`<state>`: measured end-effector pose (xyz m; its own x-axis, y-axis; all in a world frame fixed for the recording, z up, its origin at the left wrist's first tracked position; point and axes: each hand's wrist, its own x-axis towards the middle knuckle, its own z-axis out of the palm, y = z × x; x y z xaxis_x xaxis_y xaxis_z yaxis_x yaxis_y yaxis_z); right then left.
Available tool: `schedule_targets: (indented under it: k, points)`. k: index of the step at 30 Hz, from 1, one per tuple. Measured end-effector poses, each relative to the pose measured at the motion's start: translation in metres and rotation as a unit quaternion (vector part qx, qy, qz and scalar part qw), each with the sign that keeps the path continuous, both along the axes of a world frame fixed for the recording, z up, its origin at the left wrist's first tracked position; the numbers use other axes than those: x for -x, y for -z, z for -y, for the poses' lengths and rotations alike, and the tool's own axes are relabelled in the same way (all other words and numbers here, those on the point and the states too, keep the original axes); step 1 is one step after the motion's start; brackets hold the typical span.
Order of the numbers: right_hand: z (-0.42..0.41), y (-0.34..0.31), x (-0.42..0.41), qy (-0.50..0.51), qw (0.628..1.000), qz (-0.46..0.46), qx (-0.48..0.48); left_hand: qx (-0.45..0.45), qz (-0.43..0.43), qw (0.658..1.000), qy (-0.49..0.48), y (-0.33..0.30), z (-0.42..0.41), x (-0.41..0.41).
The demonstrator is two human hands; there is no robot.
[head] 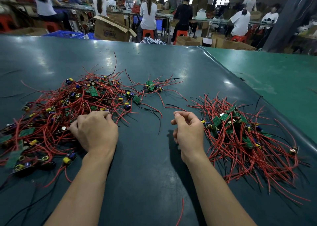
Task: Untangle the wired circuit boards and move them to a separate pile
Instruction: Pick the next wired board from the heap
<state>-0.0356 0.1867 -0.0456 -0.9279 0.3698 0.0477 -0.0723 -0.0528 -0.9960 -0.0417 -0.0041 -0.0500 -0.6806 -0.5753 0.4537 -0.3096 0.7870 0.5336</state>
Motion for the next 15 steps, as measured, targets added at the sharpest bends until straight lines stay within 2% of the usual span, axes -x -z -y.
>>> schedule_targets:
  k: [4, 9, 15]
  points:
    - [0.000, 0.001, 0.000, -0.003, 1.000, -0.001, -0.007, 0.009, 0.004, 0.999, 0.030, 0.000, 0.002, 0.001]
    - [-0.001, 0.000, -0.001, -0.014, 1.000, 0.000, -0.011, 0.056, 0.121, 0.986, 0.099, 0.007, 0.002, 0.009]
    - [-0.002, 0.001, -0.003, -0.025, 0.999, 0.000, -0.028, 0.007, 0.022, 0.997, 0.079, 0.005, 0.003, 0.008]
